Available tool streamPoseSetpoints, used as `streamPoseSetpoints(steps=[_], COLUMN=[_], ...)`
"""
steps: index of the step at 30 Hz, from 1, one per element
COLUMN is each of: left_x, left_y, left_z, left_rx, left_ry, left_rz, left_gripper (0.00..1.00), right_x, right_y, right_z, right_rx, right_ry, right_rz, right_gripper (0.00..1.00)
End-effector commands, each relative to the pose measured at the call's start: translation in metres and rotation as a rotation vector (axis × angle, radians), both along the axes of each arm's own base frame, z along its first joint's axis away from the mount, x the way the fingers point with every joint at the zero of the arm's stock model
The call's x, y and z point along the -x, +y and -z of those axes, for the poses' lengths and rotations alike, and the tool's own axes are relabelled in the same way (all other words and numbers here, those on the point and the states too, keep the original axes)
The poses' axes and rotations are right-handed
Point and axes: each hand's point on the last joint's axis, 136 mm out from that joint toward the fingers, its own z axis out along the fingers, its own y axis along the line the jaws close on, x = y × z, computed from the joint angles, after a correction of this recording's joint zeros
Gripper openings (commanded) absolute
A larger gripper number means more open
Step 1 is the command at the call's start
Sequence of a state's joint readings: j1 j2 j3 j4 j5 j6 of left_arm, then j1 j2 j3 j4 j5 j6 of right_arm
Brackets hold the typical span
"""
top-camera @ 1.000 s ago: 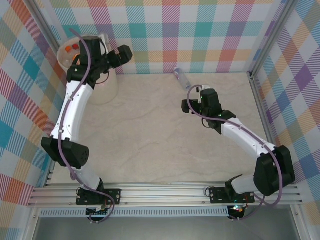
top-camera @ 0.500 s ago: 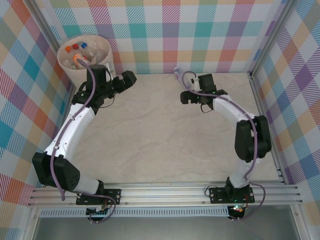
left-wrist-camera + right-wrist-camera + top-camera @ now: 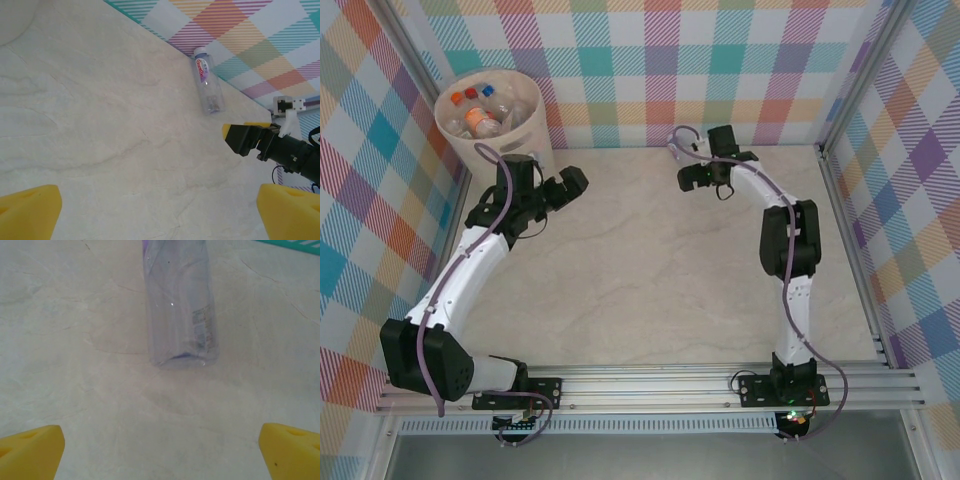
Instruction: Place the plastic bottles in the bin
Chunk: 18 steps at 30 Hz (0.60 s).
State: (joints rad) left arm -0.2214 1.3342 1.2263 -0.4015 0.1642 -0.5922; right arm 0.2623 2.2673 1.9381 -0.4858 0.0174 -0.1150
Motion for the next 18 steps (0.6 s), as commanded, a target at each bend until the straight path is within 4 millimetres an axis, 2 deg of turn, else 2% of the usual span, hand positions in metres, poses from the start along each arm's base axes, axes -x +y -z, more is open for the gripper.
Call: streamPoseSetpoints(steps=[1, 7, 11, 18], left_x=[-0.003, -0.006, -0.006, -0.011], left_y=[0.001, -0.002, 0.003, 0.006], left_z=[-0.004, -0.001, 0.005, 0.014], left_rx=[-0.006, -0.019, -0.044, -0.061], left_ry=[-0.029, -0.042, -0.033, -0.013], left_rz=[-0.025, 0.003, -0.012, -0.027], left_gripper=[1.0, 1.0, 1.0, 1.0], right_x=[-0.006, -0.031, -0.047, -0.065], right_y=[-0.004, 0.004, 0.013, 0.019], right_z=[0.014, 0.032, 0.041, 0.054], right_rx=[0.057, 0.058, 0.037, 0.03], right_ry=[0.031, 0.048, 0.048, 0.003], right_rz=[-0.029, -0.054, -0.09, -0.106], right_gripper=[1.0, 1.0, 1.0, 0.97])
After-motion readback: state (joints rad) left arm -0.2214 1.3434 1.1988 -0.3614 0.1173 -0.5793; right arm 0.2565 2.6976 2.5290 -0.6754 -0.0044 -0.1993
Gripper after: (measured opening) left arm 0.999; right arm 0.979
